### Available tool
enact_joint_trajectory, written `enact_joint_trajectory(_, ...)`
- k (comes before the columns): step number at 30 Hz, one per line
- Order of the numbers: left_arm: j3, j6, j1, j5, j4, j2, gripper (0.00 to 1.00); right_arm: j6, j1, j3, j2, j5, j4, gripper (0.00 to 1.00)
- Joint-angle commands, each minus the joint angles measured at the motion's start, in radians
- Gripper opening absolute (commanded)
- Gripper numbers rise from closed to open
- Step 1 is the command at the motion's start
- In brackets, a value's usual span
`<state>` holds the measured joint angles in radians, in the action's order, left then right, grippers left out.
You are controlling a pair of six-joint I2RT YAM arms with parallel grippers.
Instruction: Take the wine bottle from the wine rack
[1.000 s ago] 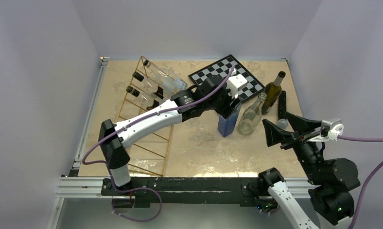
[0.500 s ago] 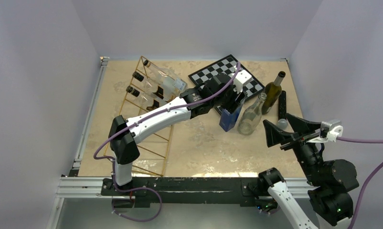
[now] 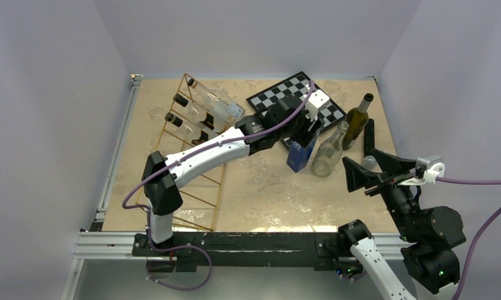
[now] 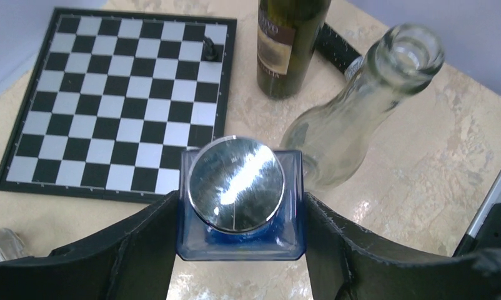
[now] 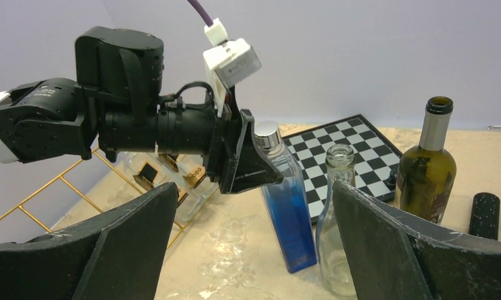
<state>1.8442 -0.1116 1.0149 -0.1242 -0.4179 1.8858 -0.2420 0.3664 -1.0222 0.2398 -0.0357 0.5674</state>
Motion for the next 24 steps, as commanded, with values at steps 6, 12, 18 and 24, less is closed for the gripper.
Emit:
enact_joint_trajectory(6,0.092,0.019,-0.009,-0.017,0.153,-0.052,0.79,0.010,0.005,-0.001,0.016,-0.004,-0.034,0.99)
enact_joint_trajectory(12,0.092,0.027,-0.009,-0.039,0.130,-0.095,0.80,0.010,0.004,-0.001,0.019,-0.001,-0.034,0.99)
enact_joint_trajectory(18,0.041,0.014,-0.009,-0.238,0.140,-0.248,0.89,0.010,0.005,-0.001,0.025,0.002,-0.031,0.99)
enact_joint_trajectory(24,-0.137,-0.065,-0.082,-0.537,0.158,-0.441,0.97,0.002,0.004,0.009,0.023,0.004,-0.035,0.99)
